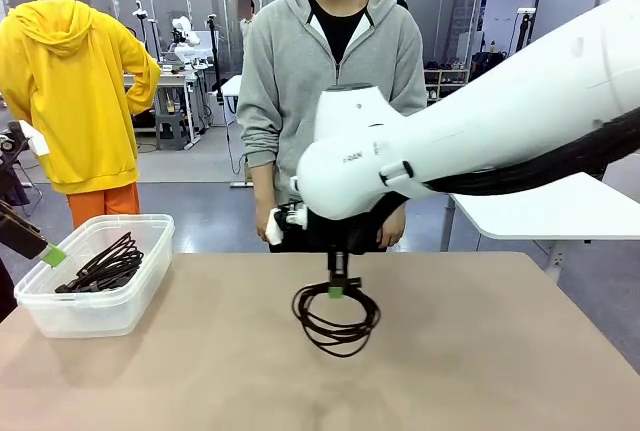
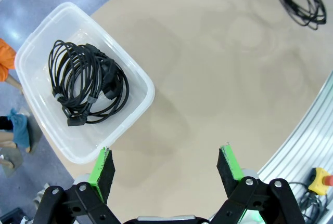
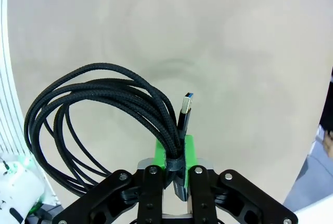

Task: Organize and store the cables.
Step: Place the USB Extension Cable into the Organizing box.

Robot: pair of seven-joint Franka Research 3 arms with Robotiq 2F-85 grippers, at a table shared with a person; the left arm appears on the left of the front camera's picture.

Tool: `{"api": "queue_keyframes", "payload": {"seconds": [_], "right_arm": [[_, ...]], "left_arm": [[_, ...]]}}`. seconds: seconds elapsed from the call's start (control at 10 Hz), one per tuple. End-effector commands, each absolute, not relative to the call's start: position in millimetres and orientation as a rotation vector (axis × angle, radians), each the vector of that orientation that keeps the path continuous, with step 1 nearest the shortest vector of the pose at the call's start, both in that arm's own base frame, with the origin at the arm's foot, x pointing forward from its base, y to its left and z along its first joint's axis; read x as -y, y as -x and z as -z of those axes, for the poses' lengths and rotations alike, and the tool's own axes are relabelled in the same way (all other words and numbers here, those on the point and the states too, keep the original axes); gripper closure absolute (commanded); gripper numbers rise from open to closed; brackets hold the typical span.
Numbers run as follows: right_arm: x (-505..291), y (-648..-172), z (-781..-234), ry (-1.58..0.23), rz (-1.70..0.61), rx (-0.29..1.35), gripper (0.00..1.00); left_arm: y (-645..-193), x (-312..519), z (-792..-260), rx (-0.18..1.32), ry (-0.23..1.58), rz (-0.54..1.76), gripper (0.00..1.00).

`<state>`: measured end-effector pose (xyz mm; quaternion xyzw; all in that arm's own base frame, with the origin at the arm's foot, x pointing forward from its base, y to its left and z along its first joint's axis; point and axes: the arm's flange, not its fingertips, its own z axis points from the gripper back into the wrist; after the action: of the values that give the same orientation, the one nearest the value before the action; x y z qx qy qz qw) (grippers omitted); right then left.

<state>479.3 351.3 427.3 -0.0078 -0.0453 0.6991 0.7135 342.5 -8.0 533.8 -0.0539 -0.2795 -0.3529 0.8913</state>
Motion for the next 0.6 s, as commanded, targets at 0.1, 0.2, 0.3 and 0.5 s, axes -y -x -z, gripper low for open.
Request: {"api": "queue_keyframes", "payload": {"seconds": [0.1,0.2,0.3,0.5], "right_arm": [[-376,-492,-413,-0.033,-1.543,0.137,0.97],[-383,-492,-402,-0.042,-1.536,0.135,0.97],[-386,-495,-389,-0.038,-1.533,0.149,0.97],[-386,-499,-361,-0.026,-1.521,0.169,0.97]], "left_arm": [[-344,9,-535,0.591,0.109,0.715,0.00],[-344,9,-535,0.591,0.109,0.715,0.00],[-344,9,-535,0.591,0.109,0.715,0.00],[-344,9,-535,0.591,0.109,0.715,0.00]]}}
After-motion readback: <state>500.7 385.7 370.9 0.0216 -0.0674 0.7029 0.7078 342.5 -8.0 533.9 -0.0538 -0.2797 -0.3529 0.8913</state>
